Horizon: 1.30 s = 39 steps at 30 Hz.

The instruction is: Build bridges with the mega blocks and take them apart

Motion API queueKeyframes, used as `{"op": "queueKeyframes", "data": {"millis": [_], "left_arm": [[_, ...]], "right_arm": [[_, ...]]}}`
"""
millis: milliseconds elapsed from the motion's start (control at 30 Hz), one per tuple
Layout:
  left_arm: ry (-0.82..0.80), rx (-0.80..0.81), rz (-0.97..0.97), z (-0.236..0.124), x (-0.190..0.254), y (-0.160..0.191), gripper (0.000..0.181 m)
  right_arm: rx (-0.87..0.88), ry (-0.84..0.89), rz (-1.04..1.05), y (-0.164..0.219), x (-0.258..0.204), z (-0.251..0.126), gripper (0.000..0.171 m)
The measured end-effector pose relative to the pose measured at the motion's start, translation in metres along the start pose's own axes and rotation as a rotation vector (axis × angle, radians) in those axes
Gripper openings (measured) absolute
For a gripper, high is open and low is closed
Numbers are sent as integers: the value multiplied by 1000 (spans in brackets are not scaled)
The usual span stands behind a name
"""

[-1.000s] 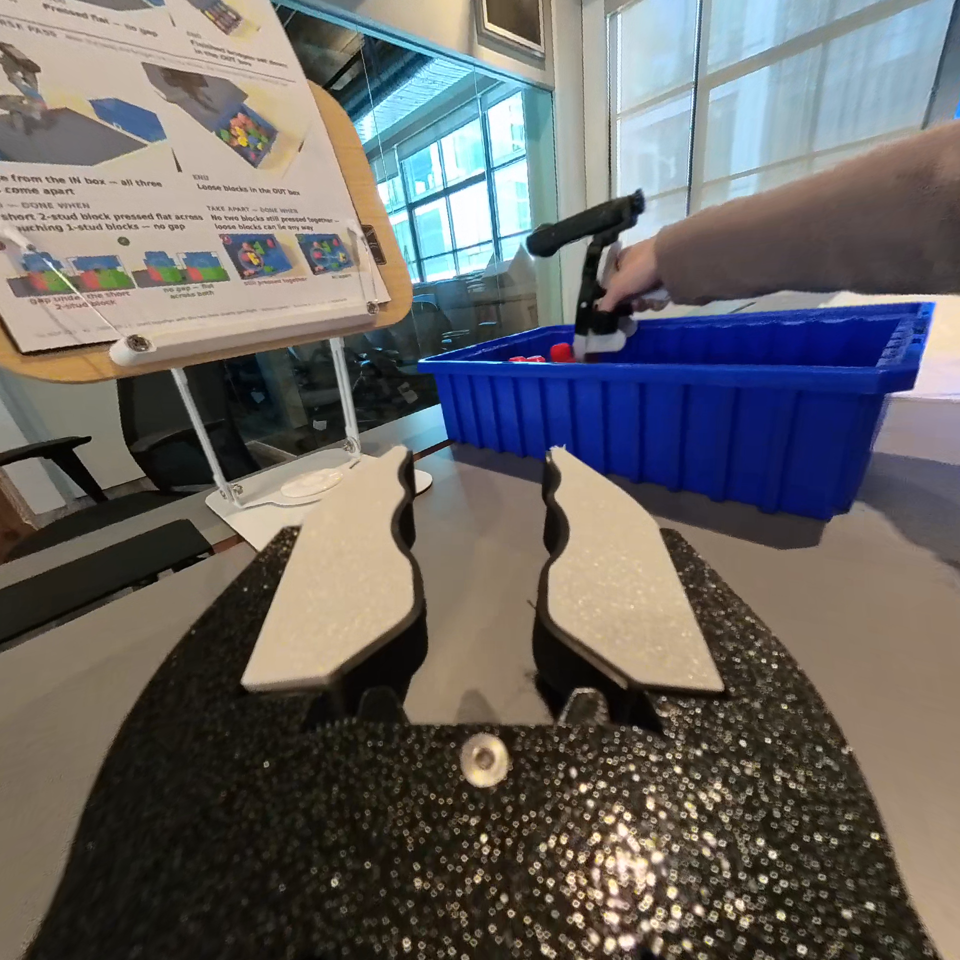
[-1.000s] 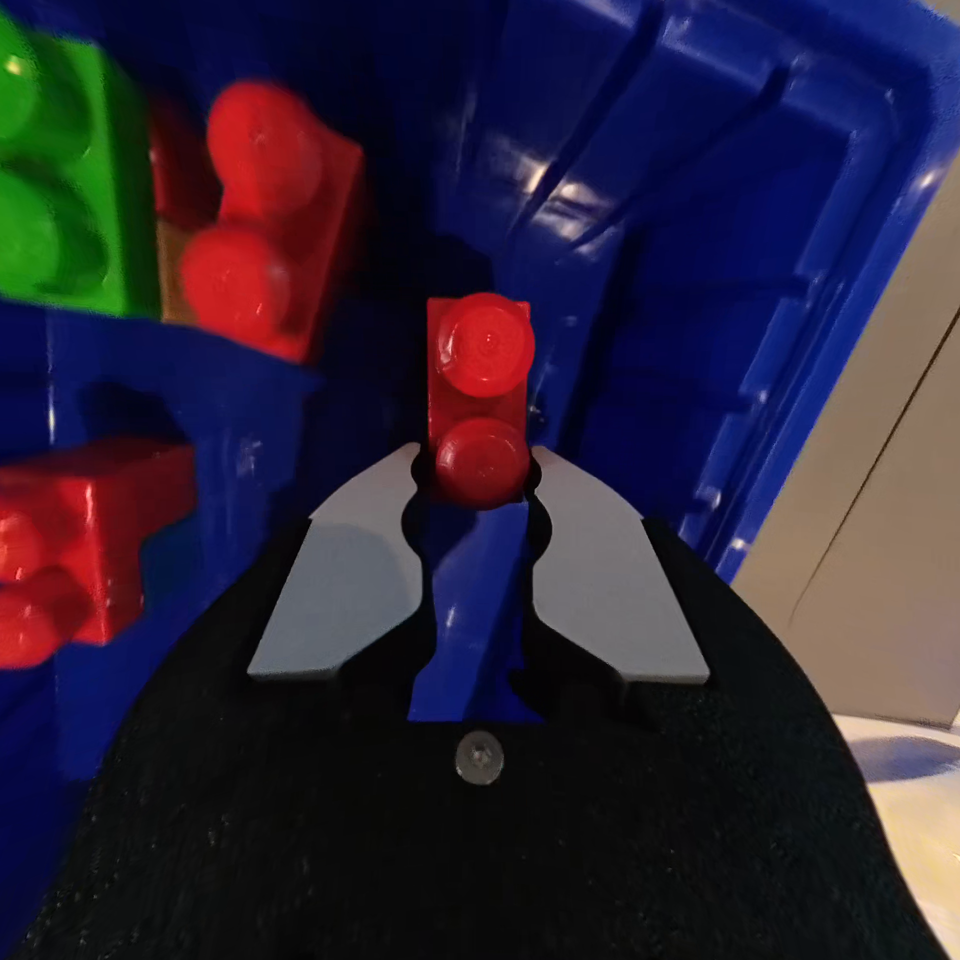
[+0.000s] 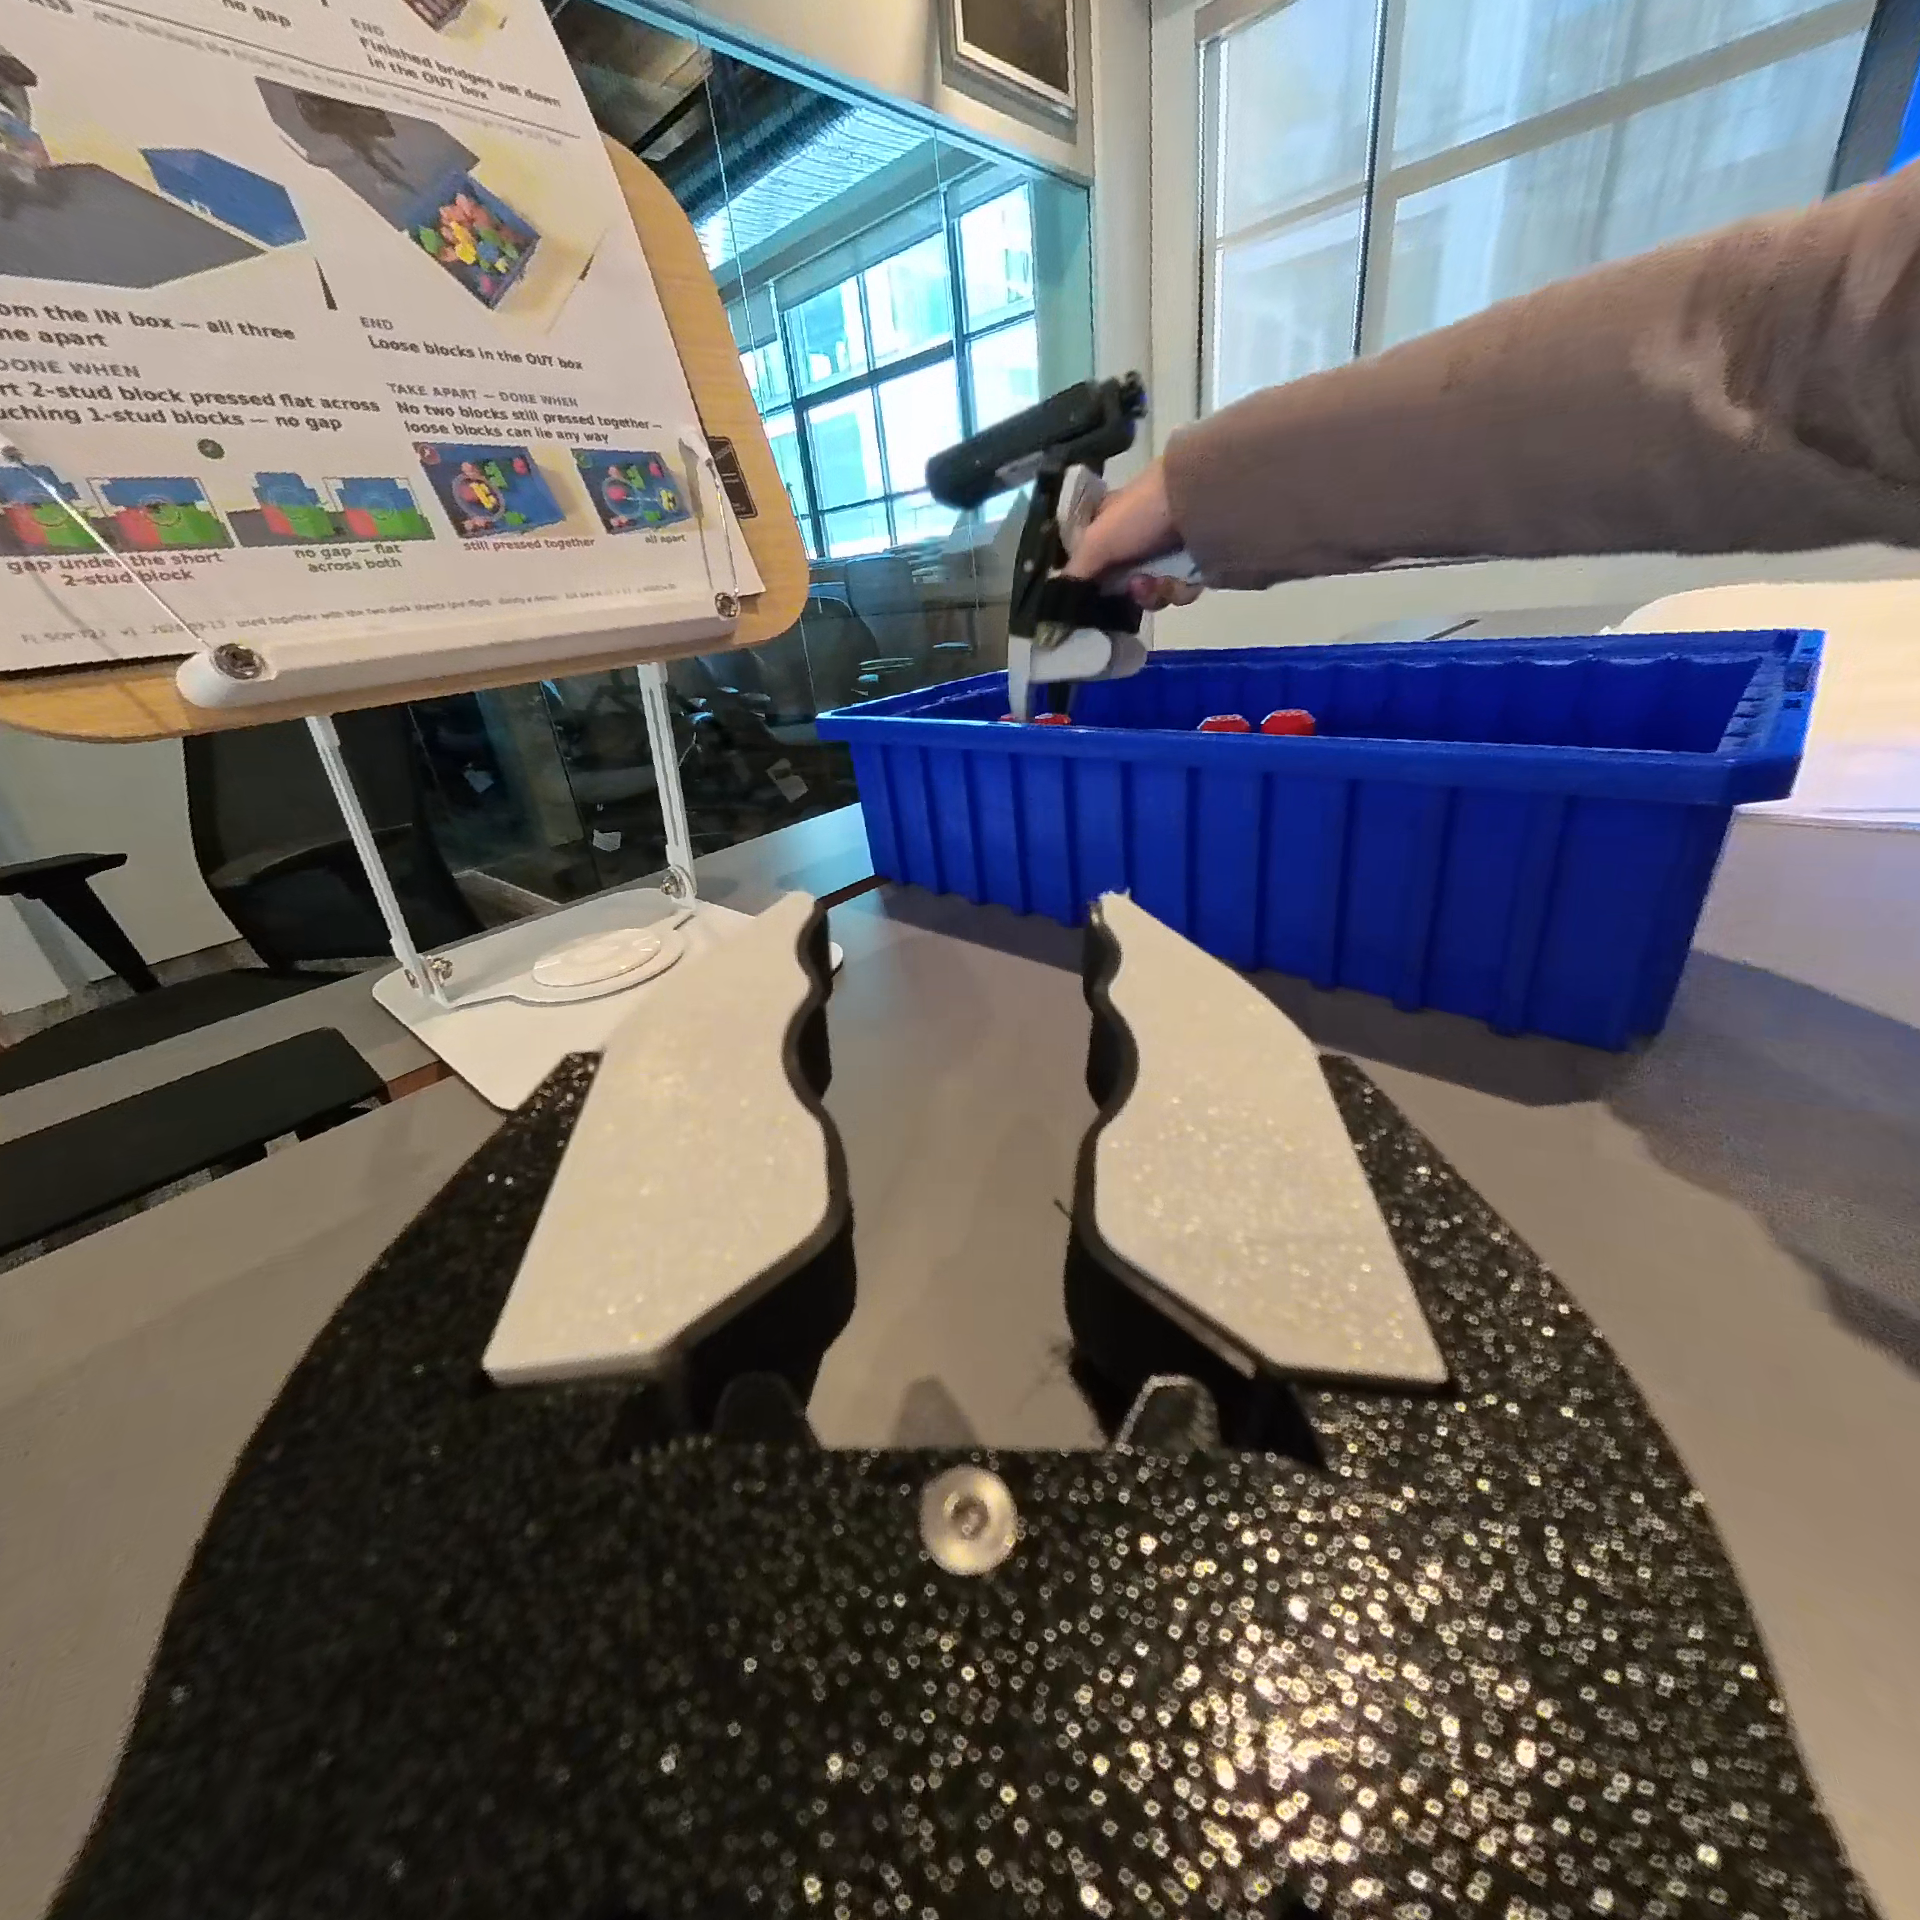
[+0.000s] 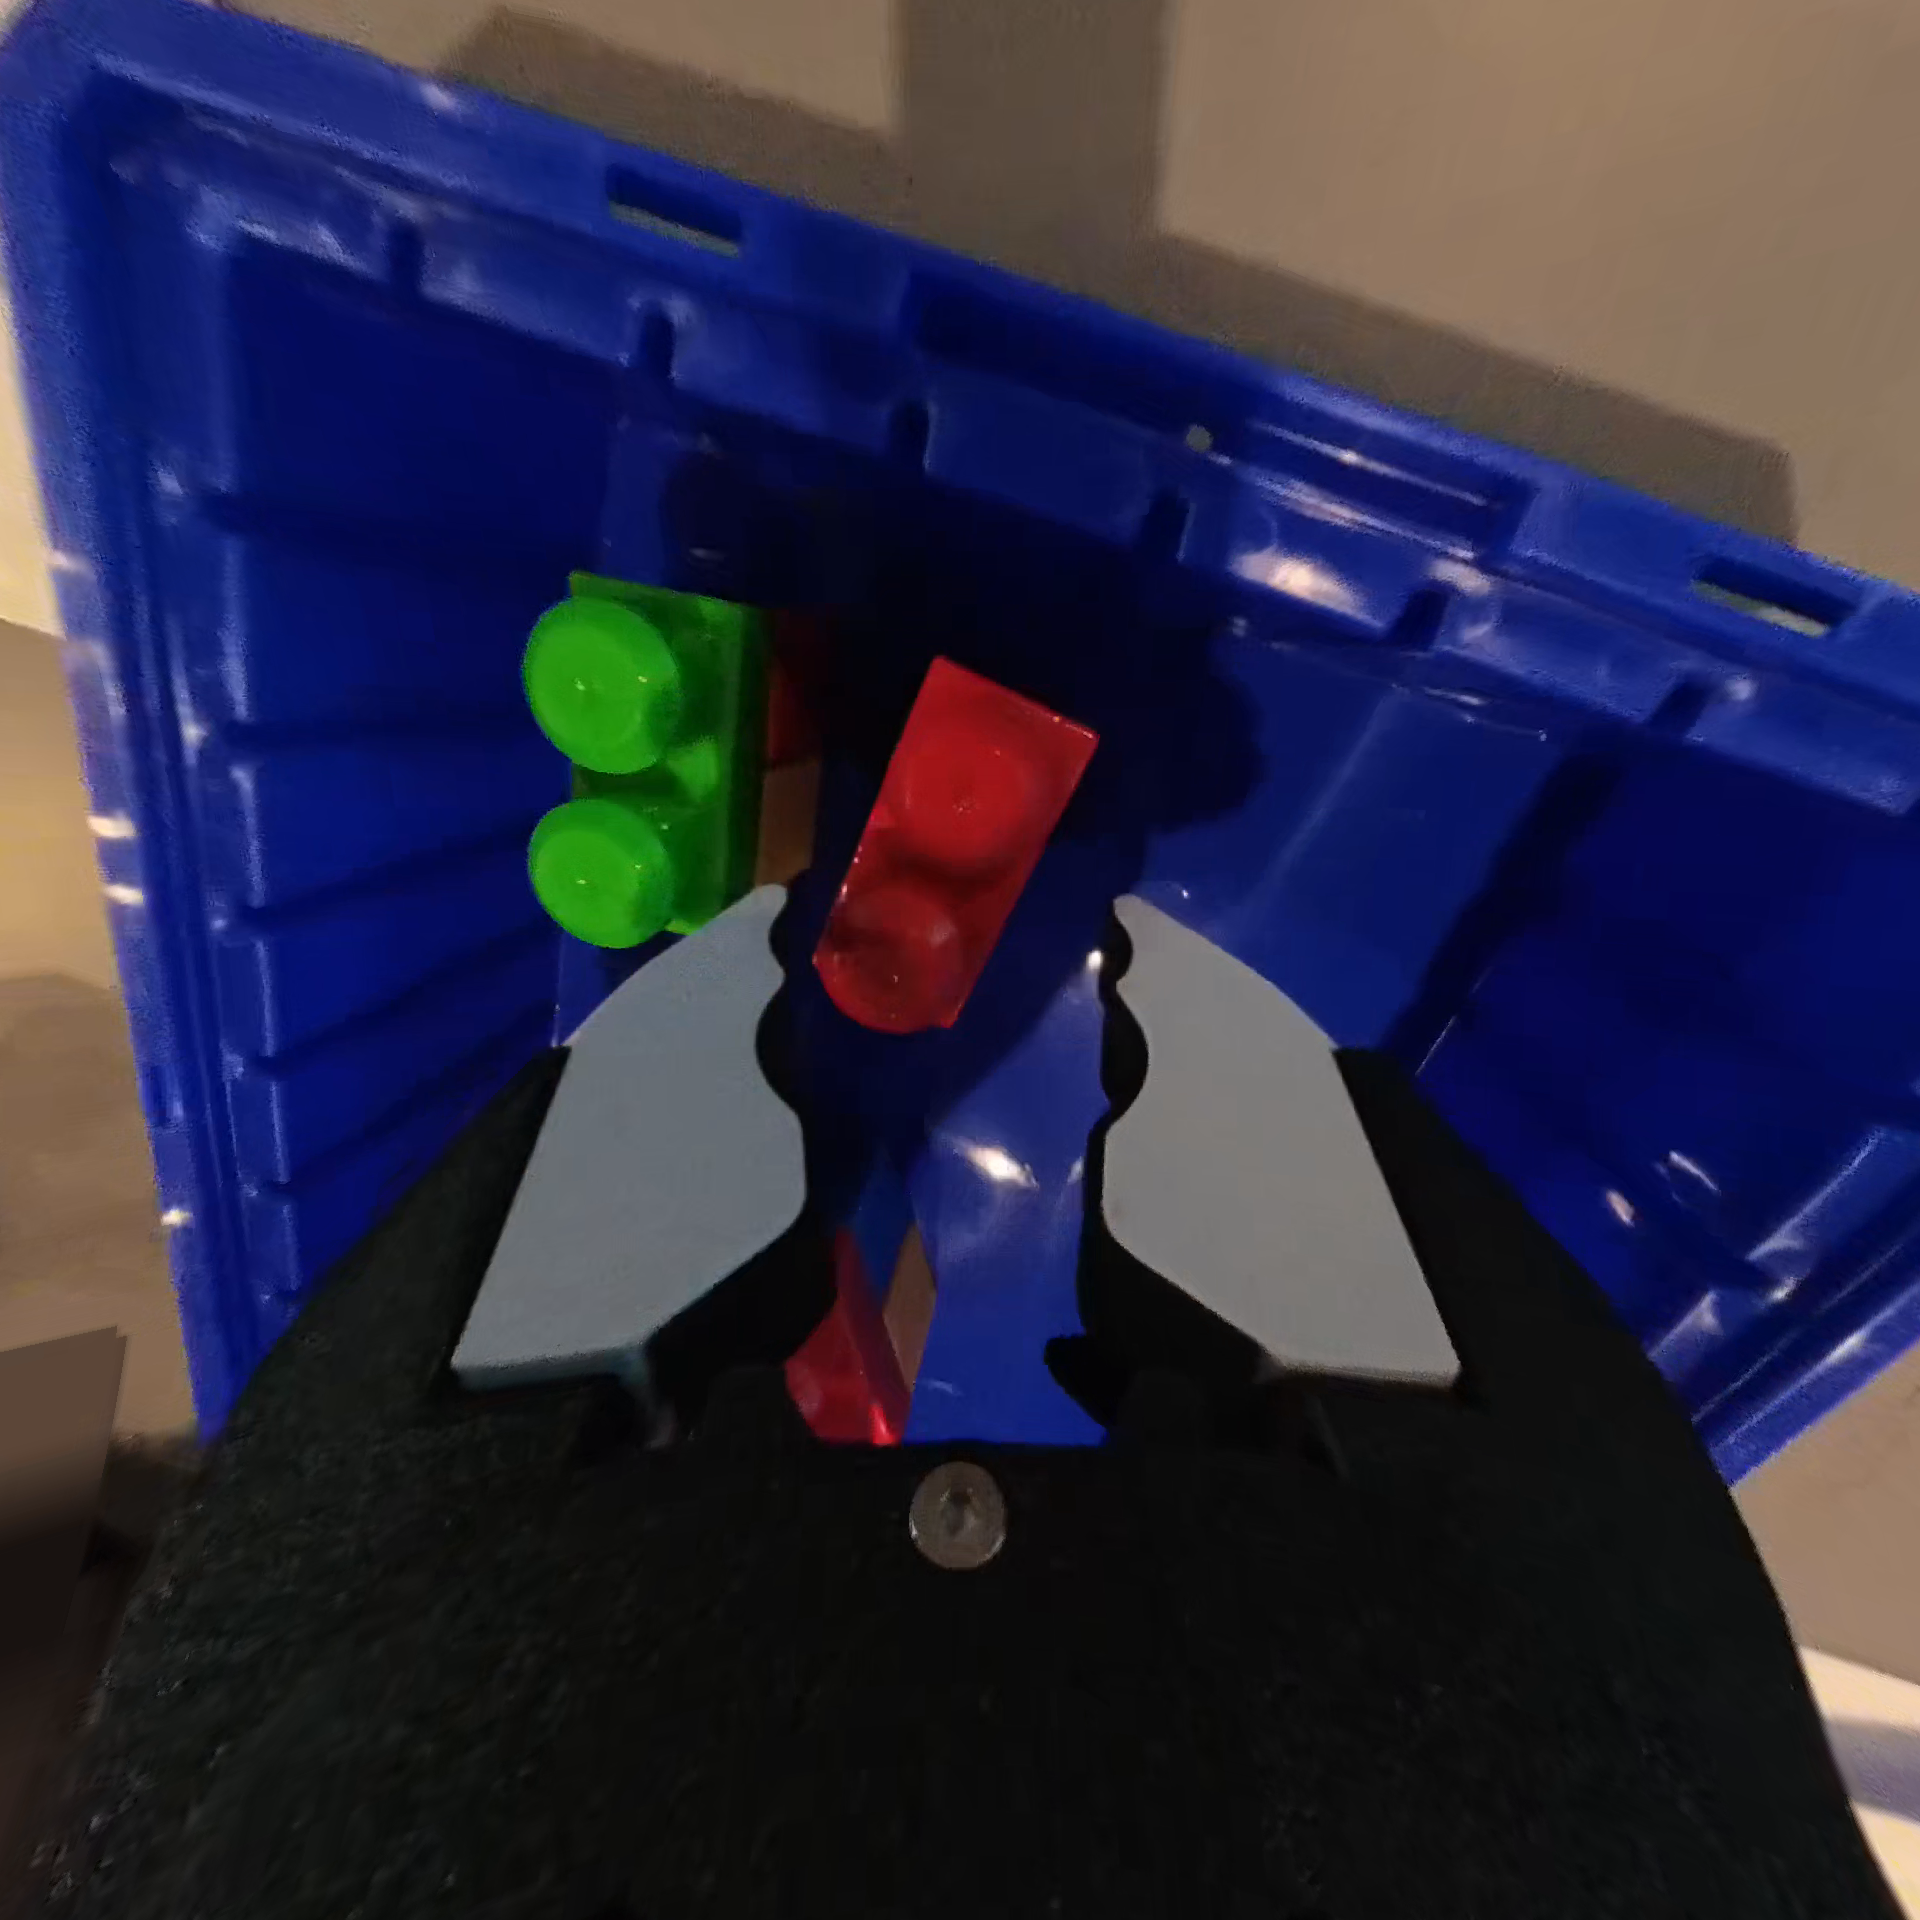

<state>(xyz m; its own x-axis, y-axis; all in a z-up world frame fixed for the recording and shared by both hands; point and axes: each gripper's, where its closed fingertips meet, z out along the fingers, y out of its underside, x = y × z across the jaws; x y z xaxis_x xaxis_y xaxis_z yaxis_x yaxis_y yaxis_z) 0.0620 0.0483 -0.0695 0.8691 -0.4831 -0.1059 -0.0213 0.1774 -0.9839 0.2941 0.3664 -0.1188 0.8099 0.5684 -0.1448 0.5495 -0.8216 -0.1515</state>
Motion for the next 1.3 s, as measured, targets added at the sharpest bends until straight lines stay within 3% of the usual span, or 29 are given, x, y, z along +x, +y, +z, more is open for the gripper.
{"op": "queueKeyframes", "data": {"millis": [100,233,433,500,633,800,933,1033,1200,1300], "left_arm": [[2,0,-8,0,0,0,46],[3,0,-21,-1,-1,0,46],[5,-3,-21,0,-1,1,46],[6,-4,-21,0,0,1,46],[3,-5,-37,0,-2,2,46],[-2,-4,-59,0,-5,2,46],[0,-2,-58,0,-4,2,46],[0,-1,-58,0,-4,2,46],[3,-2,-56,0,-4,2,46],[5,-2,-53,0,-3,2,46]], "right_arm": [[-60,25,-66,4,3,1,29],[-150,137,-275,12,28,-5,29],[-193,268,-917,17,57,-10,29],[-218,285,-991,20,59,-11,29],[-235,270,-803,22,57,-25,33],[30,37,-471,-4,10,-45,58],[34,-146,-306,-6,-39,-25,77],[25,-120,-235,-11,-48,-11,84],[46,-95,-107,-25,-56,-1,72],[-2,-3,-93,-24,-47,7,76]]}}
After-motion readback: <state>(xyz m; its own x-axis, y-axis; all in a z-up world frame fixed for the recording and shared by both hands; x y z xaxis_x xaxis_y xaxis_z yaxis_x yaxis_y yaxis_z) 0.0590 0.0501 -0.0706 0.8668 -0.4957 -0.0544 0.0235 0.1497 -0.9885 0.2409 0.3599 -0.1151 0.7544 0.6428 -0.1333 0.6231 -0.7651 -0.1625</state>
